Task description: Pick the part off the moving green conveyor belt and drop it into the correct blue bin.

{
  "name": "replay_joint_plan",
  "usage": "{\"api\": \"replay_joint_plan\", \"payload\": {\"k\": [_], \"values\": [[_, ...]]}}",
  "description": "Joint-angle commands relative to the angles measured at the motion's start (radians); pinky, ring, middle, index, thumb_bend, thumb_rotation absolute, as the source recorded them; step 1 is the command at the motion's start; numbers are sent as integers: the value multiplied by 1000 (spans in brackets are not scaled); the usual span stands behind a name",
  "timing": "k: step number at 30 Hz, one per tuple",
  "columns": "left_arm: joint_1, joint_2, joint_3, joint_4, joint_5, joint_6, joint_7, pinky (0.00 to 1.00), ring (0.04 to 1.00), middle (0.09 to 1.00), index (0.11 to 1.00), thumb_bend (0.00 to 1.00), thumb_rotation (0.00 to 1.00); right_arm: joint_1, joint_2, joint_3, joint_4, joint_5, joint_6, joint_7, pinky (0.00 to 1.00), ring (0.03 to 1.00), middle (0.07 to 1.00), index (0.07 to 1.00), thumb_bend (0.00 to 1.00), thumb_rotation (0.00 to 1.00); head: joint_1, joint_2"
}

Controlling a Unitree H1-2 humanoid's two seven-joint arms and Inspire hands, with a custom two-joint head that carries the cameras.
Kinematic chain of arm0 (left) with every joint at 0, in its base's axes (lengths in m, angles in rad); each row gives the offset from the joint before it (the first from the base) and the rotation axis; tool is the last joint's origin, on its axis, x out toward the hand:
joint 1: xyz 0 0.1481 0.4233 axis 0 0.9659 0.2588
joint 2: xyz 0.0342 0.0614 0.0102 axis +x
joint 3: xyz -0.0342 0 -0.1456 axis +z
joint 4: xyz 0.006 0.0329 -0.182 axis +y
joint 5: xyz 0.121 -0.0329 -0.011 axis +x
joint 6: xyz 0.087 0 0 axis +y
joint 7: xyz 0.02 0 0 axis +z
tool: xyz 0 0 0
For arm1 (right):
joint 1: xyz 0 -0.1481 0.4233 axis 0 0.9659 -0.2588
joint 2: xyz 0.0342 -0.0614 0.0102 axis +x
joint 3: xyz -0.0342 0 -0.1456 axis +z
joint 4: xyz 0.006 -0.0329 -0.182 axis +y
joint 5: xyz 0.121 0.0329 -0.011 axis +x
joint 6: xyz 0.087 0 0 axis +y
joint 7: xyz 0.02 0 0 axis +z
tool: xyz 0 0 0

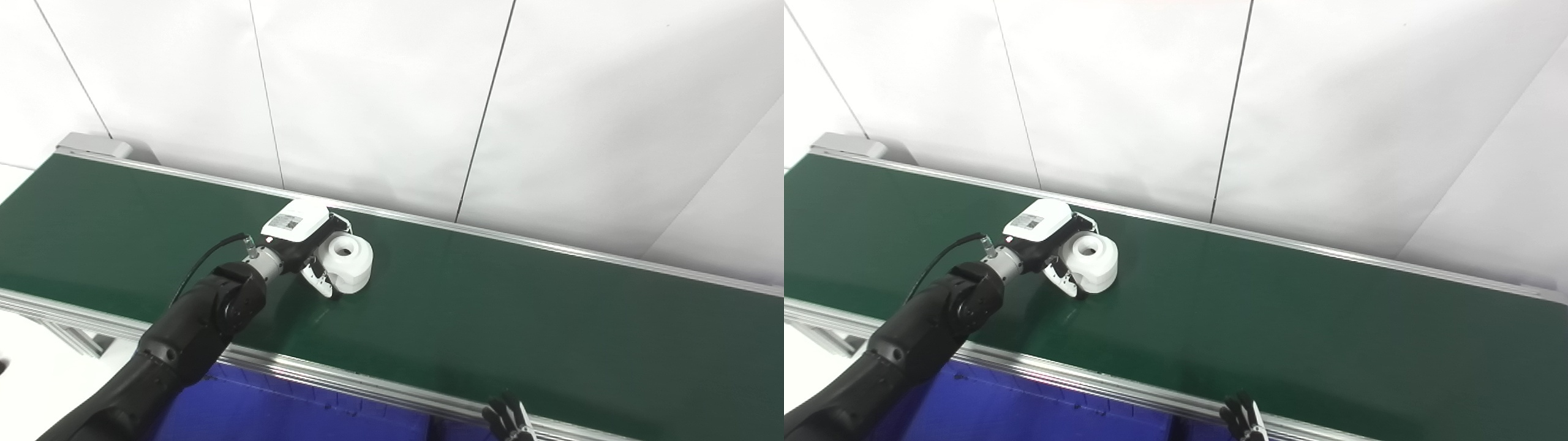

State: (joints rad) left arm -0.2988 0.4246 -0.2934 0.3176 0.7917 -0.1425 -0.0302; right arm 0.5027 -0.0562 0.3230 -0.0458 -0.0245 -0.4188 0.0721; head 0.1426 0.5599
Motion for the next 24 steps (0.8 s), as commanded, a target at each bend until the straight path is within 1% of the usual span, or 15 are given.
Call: {"api": "replay_joint_plan", "payload": {"k": [1,5,6,8,10,14,15,17,18,19,20,21,22,23,24], "values": [[-30,16,14,-46,-15,8,6,474,556,512,481,523,0,6,11,2,-39,9,-40,13,942,904,928,974,934,1000,1,1],[-18,21,29,-79,-41,4,2,467,549,508,485,523,0,6,9,3,-40,8,-39,14,947,901,929,974,925,1000,3,7],[-13,24,34,-97,-51,5,-4,468,549,507,485,523,0,7,9,3,-43,6,-38,14,948,900,929,974,923,1000,5,17],[1,32,47,-152,-65,18,-29,476,550,506,484,523,0,11,8,3,-52,-4,-34,12,941,900,930,977,917,1000,7,30],[24,42,62,-233,-82,33,-65,487,555,508,481,523,0,15,5,3,-64,-6,-30,13,946,904,933,980,904,1000,12,46],[113,76,106,-443,-134,27,-112,469,542,505,481,523,0,25,-1,6,-100,-3,-12,19,965,917,942,993,896,1000,27,93],[136,82,118,-495,-152,41,-134,450,529,502,484,523,0,29,-1,6,-114,0,-3,20,969,920,944,995,903,1000,35,114],[187,92,142,-586,-182,65,-172,385,476,481,500,523,0,35,-2,8,-135,8,11,24,977,922,947,996,921,1000,43,132],[214,96,153,-629,-195,81,-193,354,446,483,498,524,0,38,-3,8,-143,12,16,26,983,924,949,997,923,1000,47,139],[232,98,162,-657,-202,92,-208,329,424,482,500,524,0,40,-4,8,-148,15,19,28,988,926,950,999,923,1000,47,139],[267,104,171,-697,-211,103,-224,314,409,482,501,524,0,44,-4,8,-160,15,27,29,991,927,951,1000,922,1000,63,163],[289,106,179,-722,-216,109,-236,371,466,499,485,523,0,46,-4,8,-169,14,32,29,993,929,952,1000,924,1000,63,163],[330,109,188,-753,-224,111,-244,375,470,500,484,523,0,48,-4,8,-179,15,39,29,993,929,952,1000,924,1000,79,181],[358,110,195,-773,-228,112,-251,411,503,502,482,523,0,49,-4,7,-186,16,44,30,995,931,953,1000,918,1000,79,181],[404,106,202,-795,-230,104,-246,429,519,503,481,523,0,49,-4,8,-193,18,50,32,996,931,953,1000,914,1000,89,191]]}}
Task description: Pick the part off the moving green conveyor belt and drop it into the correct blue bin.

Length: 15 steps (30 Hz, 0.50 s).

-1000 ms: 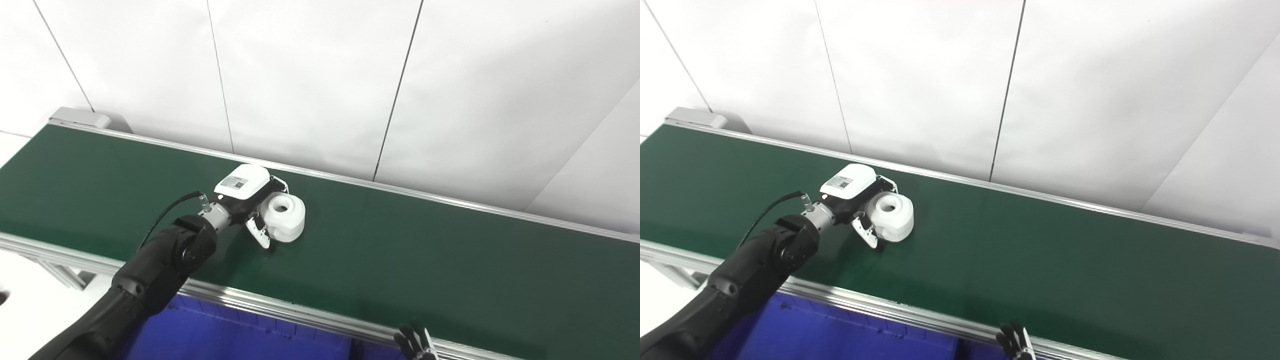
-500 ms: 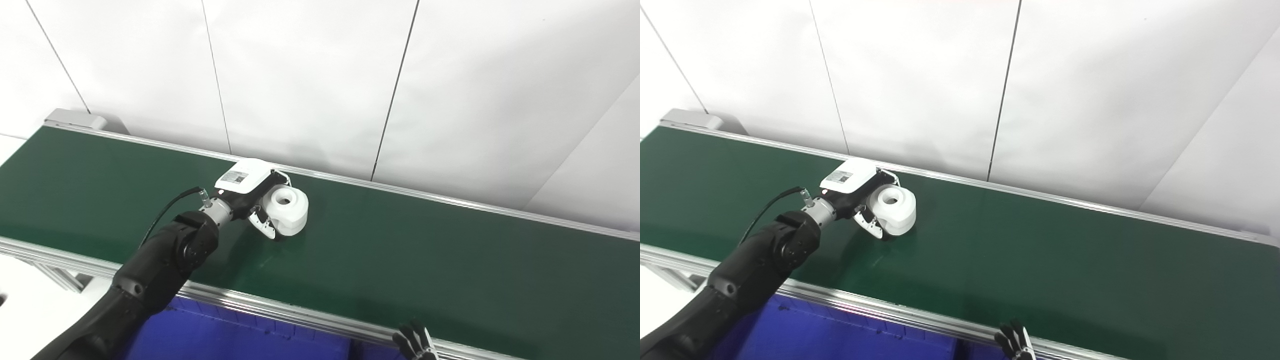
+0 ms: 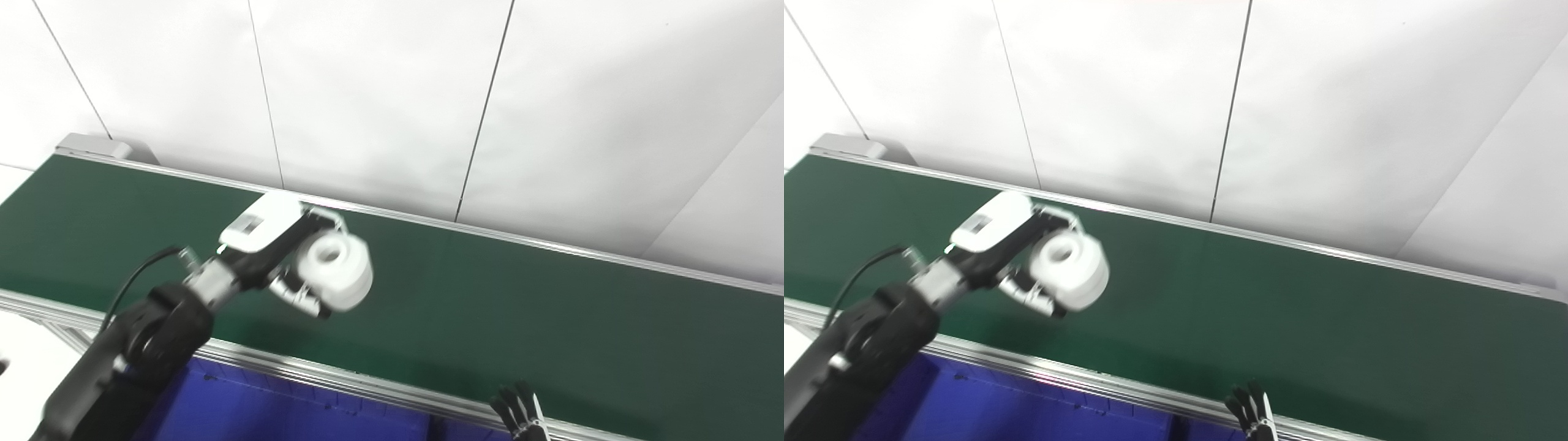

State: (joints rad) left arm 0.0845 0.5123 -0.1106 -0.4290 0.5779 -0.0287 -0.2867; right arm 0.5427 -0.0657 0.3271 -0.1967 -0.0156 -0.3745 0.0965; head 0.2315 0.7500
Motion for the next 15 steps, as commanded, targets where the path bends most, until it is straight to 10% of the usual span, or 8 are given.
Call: {"api": "replay_joint_plan", "payload": {"k": [1,15], "values": [[51,15,25,-65,-17,-15,12,454,536,503,480,523,0,9,6,4,-47,10,10,9,999,935,957,1000,905,1000,4,5],[334,-15,-19,-75,86,-27,-23,533,604,598,490,519,46,24,-2,1,-118,15,71,18,973,923,952,1000,852,1000,40,71]]}}
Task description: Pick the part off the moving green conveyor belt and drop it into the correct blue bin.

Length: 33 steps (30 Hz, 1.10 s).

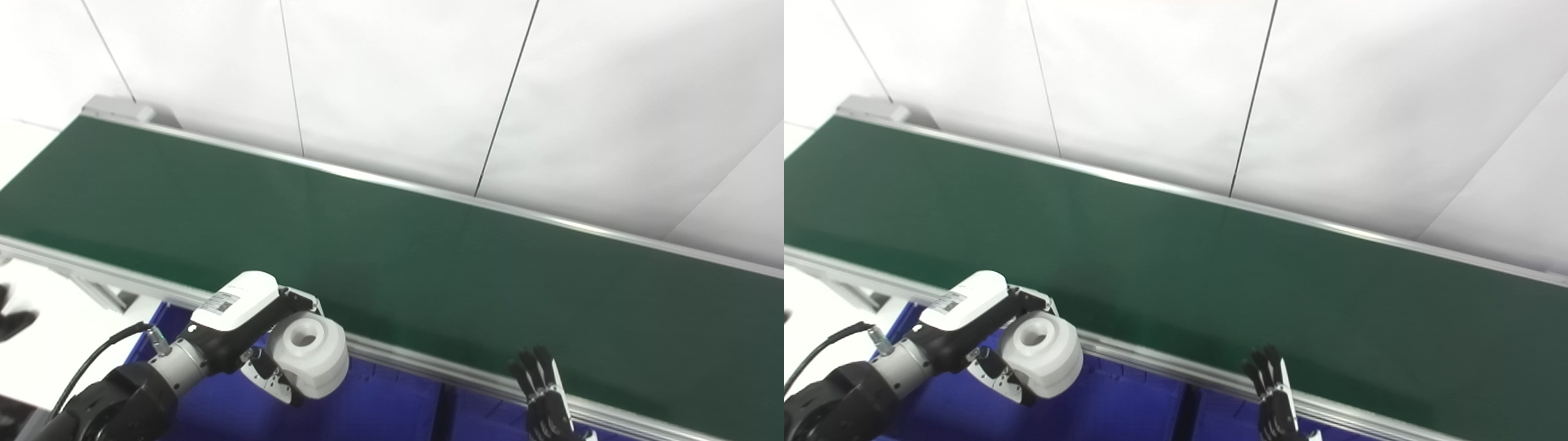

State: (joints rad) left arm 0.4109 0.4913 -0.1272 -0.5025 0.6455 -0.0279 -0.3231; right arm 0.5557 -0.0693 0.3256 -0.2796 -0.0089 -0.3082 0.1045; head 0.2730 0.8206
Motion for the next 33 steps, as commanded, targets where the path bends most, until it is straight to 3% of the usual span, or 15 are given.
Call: {"api": "replay_joint_plan", "payload": {"k": [1,10,16,17,18,20,21,22,25,33], "values": [[14,6,-9,10,25,-29,12,538,607,609,492,517,51,11,0,2,-38,10,7,11,969,919,948,998,849,1000,-1,0],[25,-6,-34,179,79,-117,103,510,580,602,492,518,50,7,-14,6,-50,42,20,29,943,906,934,982,832,993,5,5],[26,-3,-41,191,110,-102,93,537,607,626,494,520,53,7,-14,3,-57,46,27,32,928,898,925,970,842,972,-9,10],[24,2,-45,188,120,-98,84,635,674,686,613,740,115,8,-14,2,-58,45,27,32,924,896,924,969,844,969,-9,10],[22,9,-49,181,144,-91,73,669,697,706,653,814,137,10,-16,1,-60,44,27,32,922,895,924,968,844,968,-10,12],[24,15,-53,166,188,-70,56,796,795,796,743,951,291,12,-18,-1,-64,43,27,32,920,894,923,969,843,968,-8,14],[28,15,-53,158,211,-57,48,907,892,884,824,985,463,14,-19,-2,-67,44,28,32,919,894,923,968,844,966,-8,14],[33,15,-53,150,227,-48,41,966,944,933,870,997,549,16,-19,-2,-69,45,30,32,919,894,923,968,844,963,-7,15],[44,12,-53,129,257,-27,20,993,967,957,900,1000,611,20,-23,-4,-73,44,31,31,916,894,924,969,839,965,-8,17],[53,14,-43,101,252,-32,-4,998,964,949,911,1000,633,21,-27,-4,-80,46,35,34,912,891,922,967,838,963,-11,21]]}}
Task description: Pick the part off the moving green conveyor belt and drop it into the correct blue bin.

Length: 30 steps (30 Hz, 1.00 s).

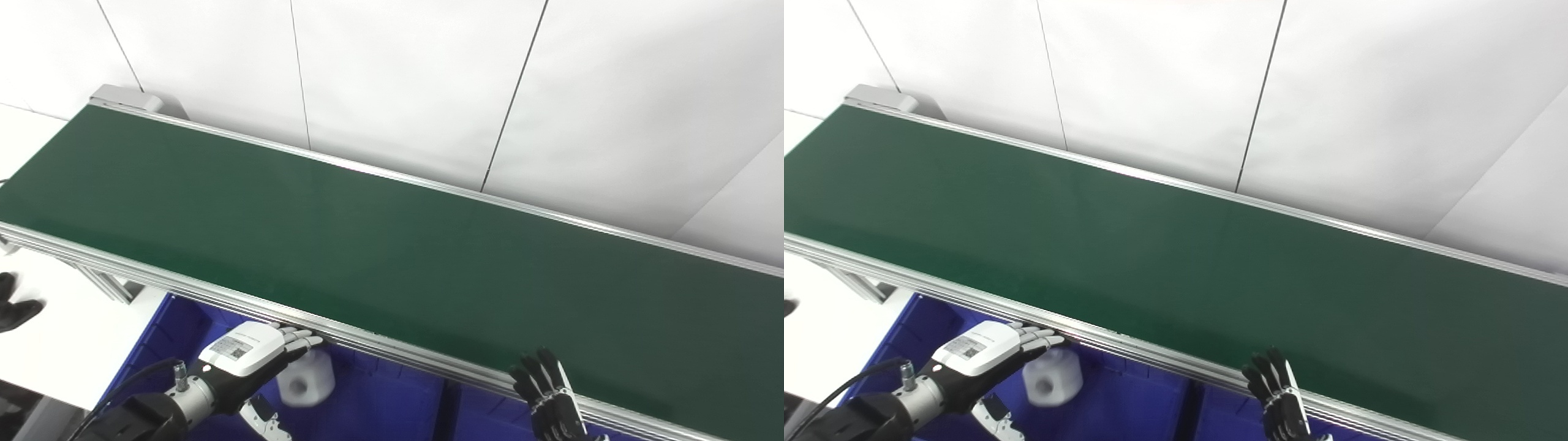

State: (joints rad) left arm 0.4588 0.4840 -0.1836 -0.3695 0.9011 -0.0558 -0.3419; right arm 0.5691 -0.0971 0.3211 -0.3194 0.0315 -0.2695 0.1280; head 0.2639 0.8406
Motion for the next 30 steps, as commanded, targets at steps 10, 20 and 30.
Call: {"api": "replay_joint_plan", "payload": {"k": [10,20,30], "values": [[60,47,67,-328,-637,178,-180,803,881,906,911,1000,526,15,5,6,-56,5,16,8,919,895,922,963,835,952,-46,13],[-10,-116,73,-488,-1409,316,-73,762,749,759,783,982,387,-6,57,27,-66,-81,72,-22,909,889,915,942,821,945,-306,71],[-15,-290,21,-80,-1073,-46,-73,912,924,901,877,900,496,-31,208,100,-30,-256,121,-99,889,881,919,936,808,959,-669,82]]}}
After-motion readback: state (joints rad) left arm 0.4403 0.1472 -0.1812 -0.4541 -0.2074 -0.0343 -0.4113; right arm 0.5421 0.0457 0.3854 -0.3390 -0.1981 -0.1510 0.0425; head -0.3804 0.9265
